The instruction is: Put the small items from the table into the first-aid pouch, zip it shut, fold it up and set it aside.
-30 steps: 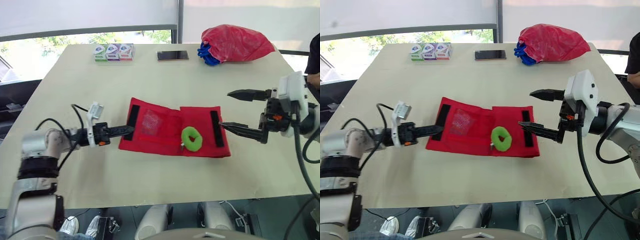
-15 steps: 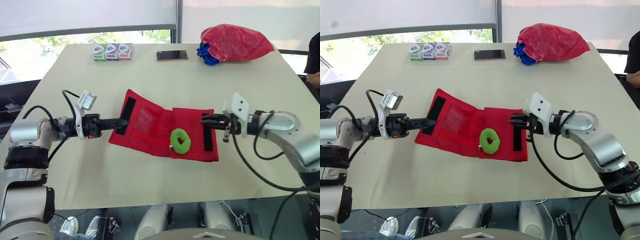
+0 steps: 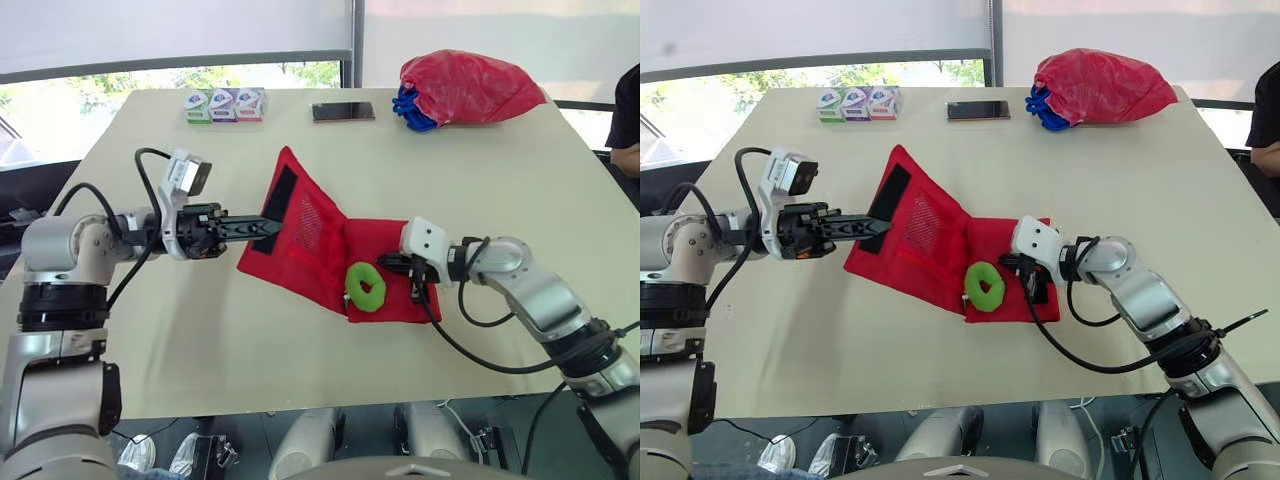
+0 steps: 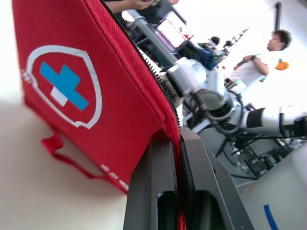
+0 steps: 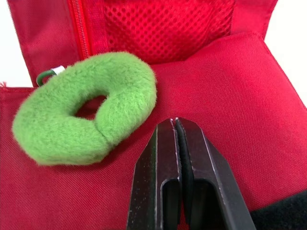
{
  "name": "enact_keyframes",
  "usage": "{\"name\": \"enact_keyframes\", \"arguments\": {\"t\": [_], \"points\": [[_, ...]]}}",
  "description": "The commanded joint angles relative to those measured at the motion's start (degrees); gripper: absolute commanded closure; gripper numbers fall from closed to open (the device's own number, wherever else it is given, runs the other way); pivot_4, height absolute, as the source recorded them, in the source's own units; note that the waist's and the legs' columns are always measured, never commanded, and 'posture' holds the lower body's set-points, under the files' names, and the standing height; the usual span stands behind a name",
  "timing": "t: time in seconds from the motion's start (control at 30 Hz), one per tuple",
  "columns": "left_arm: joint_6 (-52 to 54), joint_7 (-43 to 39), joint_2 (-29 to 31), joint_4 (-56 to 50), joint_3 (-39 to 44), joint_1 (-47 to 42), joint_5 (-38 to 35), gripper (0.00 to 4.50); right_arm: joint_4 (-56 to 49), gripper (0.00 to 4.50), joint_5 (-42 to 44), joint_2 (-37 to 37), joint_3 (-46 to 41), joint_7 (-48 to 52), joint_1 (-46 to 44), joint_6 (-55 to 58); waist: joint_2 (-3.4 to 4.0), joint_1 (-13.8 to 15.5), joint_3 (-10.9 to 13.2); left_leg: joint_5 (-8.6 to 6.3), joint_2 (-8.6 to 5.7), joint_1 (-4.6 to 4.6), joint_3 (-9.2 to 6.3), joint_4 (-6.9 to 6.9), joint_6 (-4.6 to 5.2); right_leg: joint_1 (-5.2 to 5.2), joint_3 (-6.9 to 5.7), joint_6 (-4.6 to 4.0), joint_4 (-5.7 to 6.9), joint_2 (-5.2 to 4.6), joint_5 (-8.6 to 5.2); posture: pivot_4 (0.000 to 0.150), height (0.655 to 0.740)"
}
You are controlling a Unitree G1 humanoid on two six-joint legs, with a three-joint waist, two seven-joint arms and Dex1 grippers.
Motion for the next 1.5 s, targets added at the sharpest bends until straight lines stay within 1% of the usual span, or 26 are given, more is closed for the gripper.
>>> {"name": "enact_keyframes", "arguments": {"t": [0.03,0.2,0.37,0.5,0.6,0.77,0.93,1.07,1.1,1.2,1.27,1.33,1.4,1.5], "points": [[0.01,0.01,-3.09,-3.68,1.36,-3.23,-4.14,4.50,3.12,4.42,-3.47,0.12,1.68,-0.82,1.61,2.82,-0.07,-0.03,-0.04,0.00,0.00,0.01,0.00,0.00,0.00,0.02,0.00,0.00,0.00,0.00,0.00,0.150,0.7400],[-0.16,2.63,-11.74,-4.41,-1.58,-6.25,-4.53,4.50,4.34,4.42,-4.48,1.84,0.79,-1.30,1.53,2.61,-0.11,-0.08,-0.07,0.01,0.00,0.02,-0.01,0.02,-0.01,0.03,0.01,-0.01,0.01,-0.01,0.01,0.150,0.7400],[-2.55,4.01,-18.82,-0.93,-4.36,-7.22,-2.55,4.50,4.34,4.42,-4.17,3.20,-1.67,-2.85,2.42,2.05,-0.11,-0.09,-0.08,0.02,0.01,0.03,0.00,0.02,-0.03,0.03,0.02,-0.02,0.02,0.00,0.02,0.150,0.7400],[-5.30,2.49,-21.45,3.76,-6.36,-7.64,-0.15,4.50,2.97,4.42,-2.61,5.31,-5.39,-5.14,3.35,2.01,-0.11,0.00,-0.08,0.02,0.01,0.03,0.00,0.03,-0.03,0.04,0.02,-0.04,0.02,-0.01,0.03,0.150,0.7400],[-7.50,1.06,-22.32,7.02,-7.39,-8.47,1.63,4.50,-0.70,4.42,1.84,8.52,-10.87,-7.19,4.61,2.82,-0.11,-0.01,-0.08,0.03,0.01,0.02,-0.01,0.04,-0.05,0.03,0.00,-0.06,0.02,-0.01,0.04,0.150,0.7400],[-9.20,-0.56,-23.77,10.45,-7.82,-9.90,2.80,4.50,-8.93,4.42,8.16,8.43,-17.36,-6.53,7.96,5.09,-0.09,0.22,-0.06,0.03,-0.03,-0.07,-0.07,0.04,-0.04,0.00,-0.03,-0.06,-0.04,-0.04,0.04,0.150,0.7400],[-10.17,-0.85,-26.09,10.75,-9.25,-9.05,4.01,4.50,-16.86,4.42,14.95,3.40,-24.91,-4.65,12.41,9.88,-0.07,0.20,-0.05,0.03,-0.03,-0.10,-0.10,0.04,-0.04,0.01,-0.06,-0.05,-0.08,-0.05,0.04,0.150,0.7400],[-11.24,0.32,-28.33,12.29,-10.79,-7.83,5.99,4.50,-23.04,4.42,19.76,-2.32,-35.78,-2.99,18.81,9.90,-0.06,0.34,-0.05,0.03,-0.03,-0.09,-0.09,0.02,-0.04,0.04,-0.04,-0.05,-0.06,-0.05,0.04,0.150,0.7400],[-11.35,0.45,-28.66,12.49,-10.89,-7.70,6.25,4.50,-23.78,4.42,20.33,-3.32,-37.19,-2.76,19.85,9.73,-0.06,0.30,-0.05,0.03,-0.03,-0.09,-0.09,0.01,-0.04,0.04,-0.04,-0.05,-0.06,-0.05,0.04,0.150,0.7400],[-12.11,2.40,-30.35,14.50,-11.84,-7.63,8.34,4.50,-26.49,4.42,22.46,-7.27,-43.51,0.21,24.64,8.93,-0.05,0.54,-0.05,0.02,-0.04,-0.09,-0.07,0.01,-0.03,0.06,-0.02,-0.05,-0.07,-0.06,0.04,0.150,0.7400],[-14.11,4.22,-32.11,17.07,-12.58,-7.87,10.53,4.50,-27.95,4.42,25.59,-11.07,-49.55,4.43,29.36,9.66,-0.05,0.68,-0.05,0.02,-0.04,-0.03,-0.07,0.02,-0.02,0.13,-0.03,-0.04,-0.08,-0.06,0.04,0.150,0.7400],[-16.15,6.23,-33.88,19.95,-12.46,-8.43,12.32,4.50,-28.29,4.42,28.88,-13.67,-54.47,6.91,32.15,10.82,-0.03,0.99,-0.06,0.02,-0.05,0.00,-0.06,0.02,-0.01,0.22,-0.05,-0.03,-0.12,-0.08,0.03,0.150,0.7400],[-17.78,7.10,-35.14,22.42,-12.36,-8.97,13.73,4.50,-27.60,4.04,30.00,-15.62,-57.73,8.80,34.20,10.71,-0.02,1.07,-0.07,0.02,-0.04,0.02,-0.04,0.04,-0.01,0.24,-0.03,-0.02,-0.13,-0.07,0.04,0.150,0.7400],[-19.13,7.46,-36.47,25.06,-12.68,-9.77,15.36,4.50,-25.05,2.80,29.15,-18.19,-62.09,12.76,37.80,8.95,-0.02,1.34,-0.07,0.02,-0.02,0.03,-0.04,0.04,-0.01,0.26,-0.05,-0.01,-0.13,-0.07,0.05,0.150,0.7400]]}}
